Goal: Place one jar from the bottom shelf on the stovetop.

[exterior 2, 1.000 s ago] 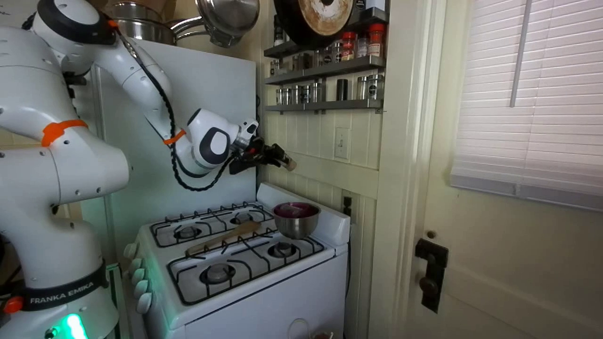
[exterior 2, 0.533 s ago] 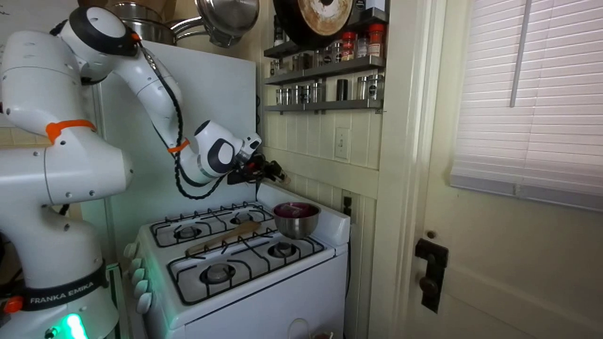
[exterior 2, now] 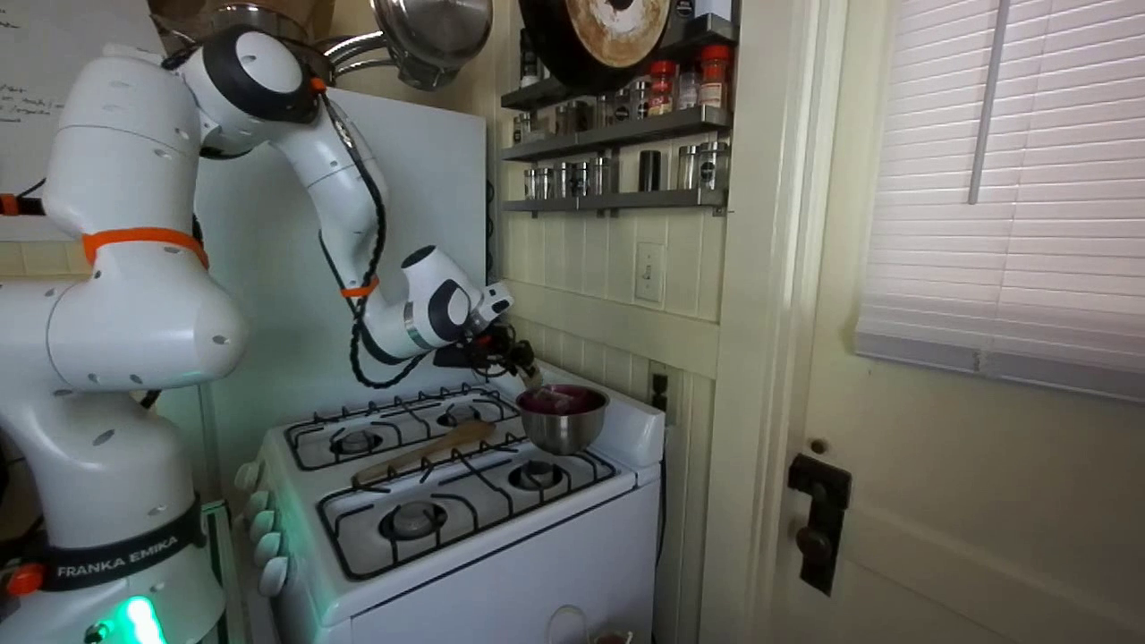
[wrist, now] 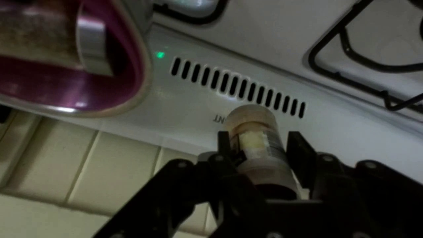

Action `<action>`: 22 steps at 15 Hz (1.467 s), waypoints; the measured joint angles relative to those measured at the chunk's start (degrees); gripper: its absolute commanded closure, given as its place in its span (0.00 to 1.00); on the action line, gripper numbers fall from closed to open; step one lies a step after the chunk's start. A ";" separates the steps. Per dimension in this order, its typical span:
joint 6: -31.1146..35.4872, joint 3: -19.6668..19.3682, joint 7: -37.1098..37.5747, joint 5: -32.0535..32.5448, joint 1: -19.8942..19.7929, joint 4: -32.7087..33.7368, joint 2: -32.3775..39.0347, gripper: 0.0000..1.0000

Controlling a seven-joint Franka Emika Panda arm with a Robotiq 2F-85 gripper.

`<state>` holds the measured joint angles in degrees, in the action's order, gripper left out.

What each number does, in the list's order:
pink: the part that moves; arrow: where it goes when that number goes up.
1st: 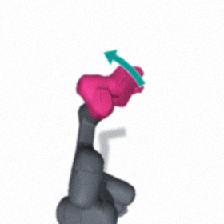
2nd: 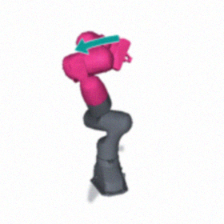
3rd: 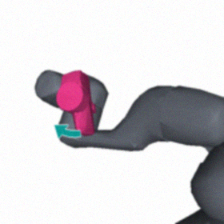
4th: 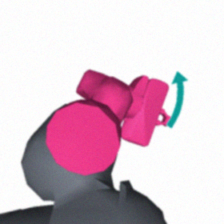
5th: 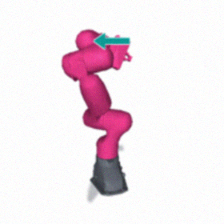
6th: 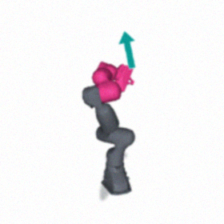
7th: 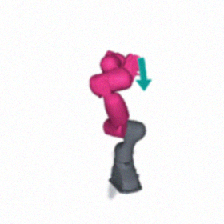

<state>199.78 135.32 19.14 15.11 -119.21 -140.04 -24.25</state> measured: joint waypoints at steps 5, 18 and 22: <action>-5.47 15.90 6.36 9.87 -17.12 2.75 0.79 0.78; -5.78 13.65 31.98 38.30 -20.86 2.37 0.03 0.78; -8.28 13.70 32.05 39.71 -21.26 3.44 1.21 0.78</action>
<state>191.50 149.02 51.20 54.82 -140.47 -136.61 -23.04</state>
